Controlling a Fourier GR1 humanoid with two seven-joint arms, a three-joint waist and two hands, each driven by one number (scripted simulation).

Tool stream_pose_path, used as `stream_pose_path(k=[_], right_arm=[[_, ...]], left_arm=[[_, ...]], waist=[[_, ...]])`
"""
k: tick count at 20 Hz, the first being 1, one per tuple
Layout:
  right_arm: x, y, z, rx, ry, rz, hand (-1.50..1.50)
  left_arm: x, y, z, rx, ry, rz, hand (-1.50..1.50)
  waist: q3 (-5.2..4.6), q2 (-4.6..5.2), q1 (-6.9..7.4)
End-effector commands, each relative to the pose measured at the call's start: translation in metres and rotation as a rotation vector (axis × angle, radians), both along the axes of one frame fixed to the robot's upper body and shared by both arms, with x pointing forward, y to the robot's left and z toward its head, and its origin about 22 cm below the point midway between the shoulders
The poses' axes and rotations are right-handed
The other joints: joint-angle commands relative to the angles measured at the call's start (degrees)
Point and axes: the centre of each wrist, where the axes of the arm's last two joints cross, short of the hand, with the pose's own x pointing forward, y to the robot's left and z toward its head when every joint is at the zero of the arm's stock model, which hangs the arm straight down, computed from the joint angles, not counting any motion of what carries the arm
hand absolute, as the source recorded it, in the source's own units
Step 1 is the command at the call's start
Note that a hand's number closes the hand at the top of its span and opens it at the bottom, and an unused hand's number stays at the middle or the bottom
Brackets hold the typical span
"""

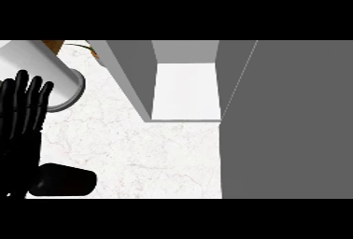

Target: Pick up the wine, place it into the cabinet and close the cabinet

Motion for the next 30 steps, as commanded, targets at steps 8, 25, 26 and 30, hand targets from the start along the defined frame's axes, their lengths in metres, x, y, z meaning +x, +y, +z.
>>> stream_pose_path(k=[8, 25, 26, 30], right_arm=[[-0.045, 0.014, -0.006, 0.008, 0.169, 0.233, -1.5], [-0.081, 0.02, 0.053, -0.027, 0.19, 0.28, -1.5], [-0.061, 0.01, 0.053, -0.005, 0.182, 0.269, -1.5], [-0.075, 0.027, 0.063, -0.018, 0.183, 0.282, -1.5]], left_arm=[[-0.057, -0.015, -0.022, -0.325, 0.227, 0.093, -1.5], [-0.115, -0.067, 0.03, -0.394, 0.239, 0.11, -1.5], [-0.106, -0.073, 0.033, -0.392, 0.199, 0.131, -1.5], [-0.11, -0.061, 0.049, -0.422, 0.203, 0.141, -1.5]], waist=[[-2.12, -0.33, 0.08], [-1.97, -0.01, -0.35], [-1.93, 0.12, -0.34], [-1.94, 0.09, -0.43]])
